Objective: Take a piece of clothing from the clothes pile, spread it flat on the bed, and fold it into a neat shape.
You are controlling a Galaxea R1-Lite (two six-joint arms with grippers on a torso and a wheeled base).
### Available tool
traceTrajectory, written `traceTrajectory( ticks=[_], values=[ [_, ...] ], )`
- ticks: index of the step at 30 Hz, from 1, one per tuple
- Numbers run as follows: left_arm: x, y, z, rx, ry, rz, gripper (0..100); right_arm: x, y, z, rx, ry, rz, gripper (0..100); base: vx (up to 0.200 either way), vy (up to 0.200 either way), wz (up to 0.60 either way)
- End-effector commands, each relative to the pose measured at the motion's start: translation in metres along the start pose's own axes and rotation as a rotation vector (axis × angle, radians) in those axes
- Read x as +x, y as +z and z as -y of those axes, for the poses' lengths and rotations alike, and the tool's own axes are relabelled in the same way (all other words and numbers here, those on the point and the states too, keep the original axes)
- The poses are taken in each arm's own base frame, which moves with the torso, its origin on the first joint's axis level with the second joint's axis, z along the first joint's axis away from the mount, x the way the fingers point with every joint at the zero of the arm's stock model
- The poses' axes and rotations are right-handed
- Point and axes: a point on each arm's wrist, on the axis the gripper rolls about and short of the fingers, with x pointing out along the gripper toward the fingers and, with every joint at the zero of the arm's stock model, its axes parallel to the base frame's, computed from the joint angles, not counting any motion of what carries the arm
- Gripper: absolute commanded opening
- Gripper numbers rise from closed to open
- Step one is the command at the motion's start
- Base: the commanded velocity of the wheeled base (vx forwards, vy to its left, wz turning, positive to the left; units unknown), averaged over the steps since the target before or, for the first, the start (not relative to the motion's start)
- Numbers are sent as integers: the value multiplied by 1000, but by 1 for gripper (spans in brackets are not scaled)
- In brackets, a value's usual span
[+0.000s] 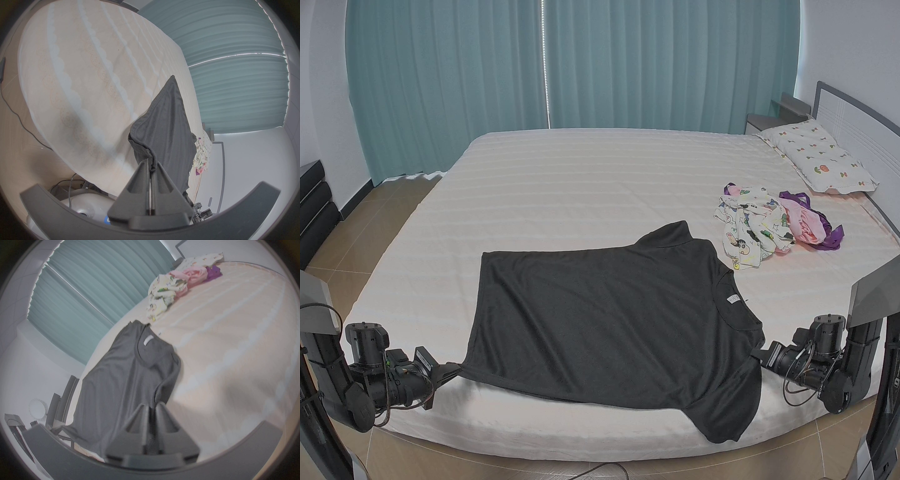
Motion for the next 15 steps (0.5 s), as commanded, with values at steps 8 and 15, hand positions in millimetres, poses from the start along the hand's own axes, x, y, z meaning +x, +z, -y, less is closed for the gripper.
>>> traceTrajectory(
  ticks=[8,15],
  values=[
    [0,-1,-1,-2,5,-3,0,34,51,-7,-33,75,179,0,0,0,0],
    [1,-1,-1,-1,7,-5,0,53,45,-2,-89,68,154,100,0,0,0]
  ],
)
